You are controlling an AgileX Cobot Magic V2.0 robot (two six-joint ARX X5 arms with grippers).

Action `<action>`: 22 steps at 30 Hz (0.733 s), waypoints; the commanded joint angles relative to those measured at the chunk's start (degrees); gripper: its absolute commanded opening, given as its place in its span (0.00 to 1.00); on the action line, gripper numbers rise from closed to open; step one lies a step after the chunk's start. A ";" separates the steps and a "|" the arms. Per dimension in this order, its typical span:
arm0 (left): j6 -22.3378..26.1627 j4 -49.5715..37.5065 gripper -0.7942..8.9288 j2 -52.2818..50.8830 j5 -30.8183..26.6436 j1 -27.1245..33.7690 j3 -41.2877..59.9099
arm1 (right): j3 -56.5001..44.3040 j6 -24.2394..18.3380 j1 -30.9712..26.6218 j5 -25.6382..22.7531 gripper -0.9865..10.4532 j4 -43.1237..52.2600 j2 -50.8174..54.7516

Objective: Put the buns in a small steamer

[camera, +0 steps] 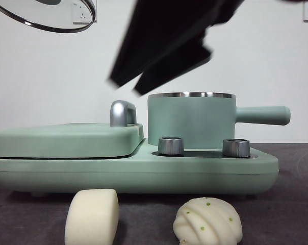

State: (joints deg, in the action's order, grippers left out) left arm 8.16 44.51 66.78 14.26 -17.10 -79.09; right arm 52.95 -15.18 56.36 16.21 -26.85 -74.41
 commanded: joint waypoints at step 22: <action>0.11 -1.81 0.10 -0.11 0.13 0.24 -0.87 | 0.96 -5.22 4.26 -2.80 0.44 10.60 -20.48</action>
State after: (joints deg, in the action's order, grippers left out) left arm 8.14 44.38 66.78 14.26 -16.88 -79.00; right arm 52.97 -19.73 59.90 13.61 -16.78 -93.58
